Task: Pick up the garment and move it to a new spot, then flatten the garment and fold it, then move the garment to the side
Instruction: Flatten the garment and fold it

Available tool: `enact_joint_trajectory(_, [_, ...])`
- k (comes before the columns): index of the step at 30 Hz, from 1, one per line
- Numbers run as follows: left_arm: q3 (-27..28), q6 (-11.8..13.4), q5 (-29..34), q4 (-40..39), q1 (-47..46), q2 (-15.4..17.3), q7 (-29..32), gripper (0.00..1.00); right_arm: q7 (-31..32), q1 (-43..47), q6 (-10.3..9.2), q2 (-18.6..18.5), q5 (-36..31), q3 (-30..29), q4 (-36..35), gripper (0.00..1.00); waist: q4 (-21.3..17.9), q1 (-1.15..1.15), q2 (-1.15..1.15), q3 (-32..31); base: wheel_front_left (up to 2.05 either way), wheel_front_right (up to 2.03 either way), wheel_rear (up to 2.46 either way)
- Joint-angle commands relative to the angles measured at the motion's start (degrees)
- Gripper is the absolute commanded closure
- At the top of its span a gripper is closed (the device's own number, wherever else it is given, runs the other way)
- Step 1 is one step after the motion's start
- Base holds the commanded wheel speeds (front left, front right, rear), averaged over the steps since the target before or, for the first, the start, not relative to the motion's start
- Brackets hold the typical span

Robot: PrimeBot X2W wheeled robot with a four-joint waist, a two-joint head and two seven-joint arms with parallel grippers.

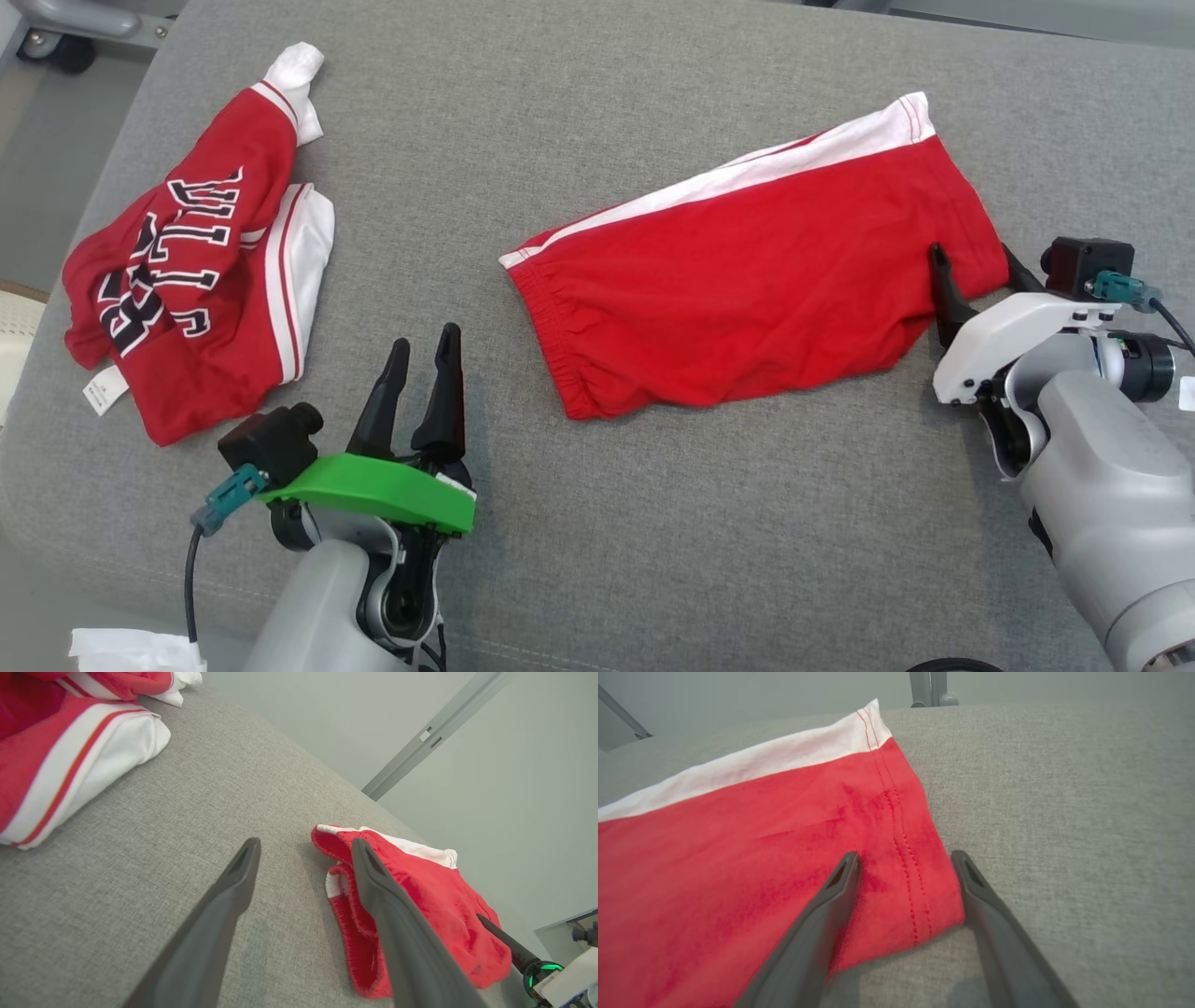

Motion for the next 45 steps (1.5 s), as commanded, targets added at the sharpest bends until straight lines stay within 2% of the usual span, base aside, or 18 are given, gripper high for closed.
enact_joint_trajectory(1, [-0.16, 0.11, 1.79, -0.09, 0.46, 0.18, -0.03, 0.0, -0.14, -0.35, -0.07, 0.62, -0.37, -0.67, 1.84, 0.0, 0.6, 0.0, 0.0, -0.2, 0.0, 0.0, 0.0])
enact_joint_trajectory(4, [-0.1, 0.1, 4.05, -0.7, 0.82, 0.34, -0.03, 0.0, -0.01, -0.33, -0.04, 1.99, 0.14, -0.5, 3.68, 0.0, 0.75, 0.0, 0.0, -0.41, 0.0, 0.0, 0.0])
enact_joint_trajectory(5, [-0.05, 0.11, 4.58, -0.68, 1.12, 0.35, -0.03, 0.0, -0.01, -0.18, -0.05, 2.36, 0.61, -0.65, 4.07, 0.54, 0.7, 0.0, 0.0, -0.51, 0.0, 0.0, 0.0])
enact_joint_trajectory(6, [0.04, 0.11, 4.8, -0.64, 1.34, 0.35, -0.03, 0.0, -0.01, -0.03, -0.05, 2.67, 1.04, -0.9, 4.34, 0.87, 0.63, 0.0, 0.0, -0.63, 0.0, 0.0, 0.0])
enact_joint_trajectory(7, [0.11, 0.1, 5.35, -0.67, 1.39, 0.41, -0.03, 0.0, -0.01, 0.08, -0.05, 2.83, 1.44, -1.14, 4.39, 1.0, 0.54, 0.0, 0.0, -0.77, 0.0, 0.0, 0.0])
enact_joint_trajectory(18, [1.89, 0.11, 9.78, -1.03, 3.74, 0.92, -0.03, 0.0, -0.09, 6.86, -0.07, 3.88, 4.24, -7.39, -3.98, 1.0, -1.69, 0.0, 0.0, -3.63, 0.0, 0.0, 0.0])
enact_joint_trajectory(24, [4.09, 0.11, 15.52, -0.91, 6.15, 1.28, -0.03, 0.0, -0.1, 14.35, -0.07, 5.89, 5.67, -12.27, -10.97, 1.0, -3.96, 0.0, 0.0, -7.03, 0.0, 0.0, 0.0])
enact_joint_trajectory(29, [7.1, 0.11, 20.89, -0.39, 9.05, 1.32, -0.03, 0.0, -0.1, 20.53, -0.07, 7.4, 4.65, -13.08, -15.12, 1.0, -6.74, 0.0, 0.0, -10.54, 0.0, 0.0, 0.0])
enact_joint_trajectory(35, [9.14, 0.11, 26.08, -0.49, 12.8, 1.5, -0.04, 0.0, -0.1, 26.64, -0.07, 9.06, 5.57, -15.34, -18.08, 1.0, -9.47, 0.0, 0.0, -14.61, 0.0, 0.0, 0.0])
enact_joint_trajectory(45, [11.92, 0.11, 29.54, -0.79, 16.66, 0.78, -0.03, 0.0, -0.1, 34.07, -0.06, 10.41, 5.33, -18.8, -21.26, 1.0, -11.53, 0.0, 0.0, -16.93, 0.0, 0.0, 0.0])
